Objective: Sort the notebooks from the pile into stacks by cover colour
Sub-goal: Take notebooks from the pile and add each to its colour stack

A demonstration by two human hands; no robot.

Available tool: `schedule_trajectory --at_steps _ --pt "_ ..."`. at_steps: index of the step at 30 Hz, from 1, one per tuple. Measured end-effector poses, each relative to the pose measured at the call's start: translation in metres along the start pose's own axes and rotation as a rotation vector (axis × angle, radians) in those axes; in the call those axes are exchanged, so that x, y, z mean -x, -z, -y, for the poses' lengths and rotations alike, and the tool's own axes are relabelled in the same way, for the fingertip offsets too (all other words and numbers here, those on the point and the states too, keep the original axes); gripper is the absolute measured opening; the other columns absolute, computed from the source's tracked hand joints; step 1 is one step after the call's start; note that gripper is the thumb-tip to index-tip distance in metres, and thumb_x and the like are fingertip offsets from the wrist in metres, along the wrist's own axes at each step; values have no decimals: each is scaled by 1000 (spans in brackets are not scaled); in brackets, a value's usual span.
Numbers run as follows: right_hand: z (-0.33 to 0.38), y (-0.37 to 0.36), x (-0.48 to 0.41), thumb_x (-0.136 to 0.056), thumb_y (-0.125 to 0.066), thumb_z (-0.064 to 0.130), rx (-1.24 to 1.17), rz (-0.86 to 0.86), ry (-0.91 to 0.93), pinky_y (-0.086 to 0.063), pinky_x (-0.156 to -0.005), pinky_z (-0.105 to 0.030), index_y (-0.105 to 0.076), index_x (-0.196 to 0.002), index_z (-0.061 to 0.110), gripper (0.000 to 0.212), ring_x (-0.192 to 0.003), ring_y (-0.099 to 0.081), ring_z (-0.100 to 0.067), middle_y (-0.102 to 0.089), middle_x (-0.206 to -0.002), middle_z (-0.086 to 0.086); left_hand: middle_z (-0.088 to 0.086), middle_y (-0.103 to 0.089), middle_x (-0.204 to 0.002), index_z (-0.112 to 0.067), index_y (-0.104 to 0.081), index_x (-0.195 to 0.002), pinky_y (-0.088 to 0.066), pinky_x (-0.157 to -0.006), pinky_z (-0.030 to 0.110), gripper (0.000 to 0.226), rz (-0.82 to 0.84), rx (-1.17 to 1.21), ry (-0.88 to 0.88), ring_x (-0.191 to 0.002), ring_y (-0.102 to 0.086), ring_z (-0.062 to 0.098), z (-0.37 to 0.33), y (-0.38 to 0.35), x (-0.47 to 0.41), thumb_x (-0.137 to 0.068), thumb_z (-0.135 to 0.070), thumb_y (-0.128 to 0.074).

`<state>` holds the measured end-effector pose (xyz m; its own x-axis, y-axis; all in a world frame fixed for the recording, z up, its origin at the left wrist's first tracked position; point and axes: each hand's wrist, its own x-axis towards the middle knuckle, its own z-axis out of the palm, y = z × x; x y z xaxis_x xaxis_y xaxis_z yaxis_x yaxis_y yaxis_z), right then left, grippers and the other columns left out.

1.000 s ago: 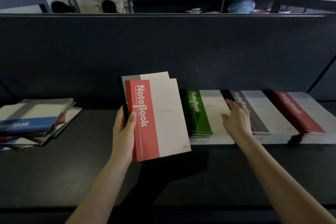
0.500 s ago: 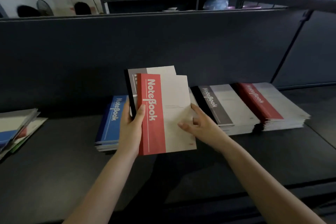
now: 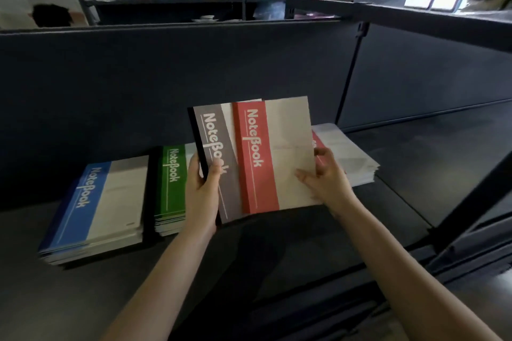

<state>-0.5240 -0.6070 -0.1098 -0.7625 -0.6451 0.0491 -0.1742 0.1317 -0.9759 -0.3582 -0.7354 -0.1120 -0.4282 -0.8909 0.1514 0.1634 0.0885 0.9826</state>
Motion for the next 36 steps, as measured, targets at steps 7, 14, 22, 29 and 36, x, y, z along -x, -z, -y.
schedule_trajectory --at_steps 7,14,22,29,36 --pt "2 70 -52 -87 -67 11 135 -211 26 -48 -62 -23 -52 -129 23 46 -82 -62 -10 -65 -96 6 -10 -60 -119 -32 -48 -132 -49 -88 36 41 -18 -25 39 -107 -58 9 8 -16 4 -94 -21 -58" --pt "-29 93 -92 -87 -63 15 560 -341 -128 -47 -82 -32 -53 -131 21 46 -108 -57 -27 -63 -120 -6 -7 -63 -117 -34 -49 -129 -50 -79 37 41 -19 12 89 -104 -61 15 5 -10 3 -93 -14 -55" --pt "-47 86 -103 -92 -62 28 854 -361 -197 -32 -100 -46 -56 -129 24 38 -128 -36 -32 -40 -144 -3 -11 -63 -112 -53 -48 -109 -48 -76 33 47 26 -14 110 -103 -61 13 2 -4 5 -95 -9 -50" --pt "-16 42 -70 -91 -63 26 541 -331 213 -38 -95 -25 -57 -126 15 38 -116 -51 -21 -54 -131 -4 -15 -63 -107 -54 -47 -109 -48 -73 30 45 47 -12 98 -98 -61 10 -2 3 9 -96 -11 -48" --pt "5 -49 -9 -82 -70 37 -14 348 -38 -54 -86 -32 -29 -144 23 76 -108 -59 -12 -57 -124 6 -12 -66 -114 -35 -47 -134 -52 -80 29 47 50 -48 33 -103 -64 9 -8 13 6 -95 -10 -50"
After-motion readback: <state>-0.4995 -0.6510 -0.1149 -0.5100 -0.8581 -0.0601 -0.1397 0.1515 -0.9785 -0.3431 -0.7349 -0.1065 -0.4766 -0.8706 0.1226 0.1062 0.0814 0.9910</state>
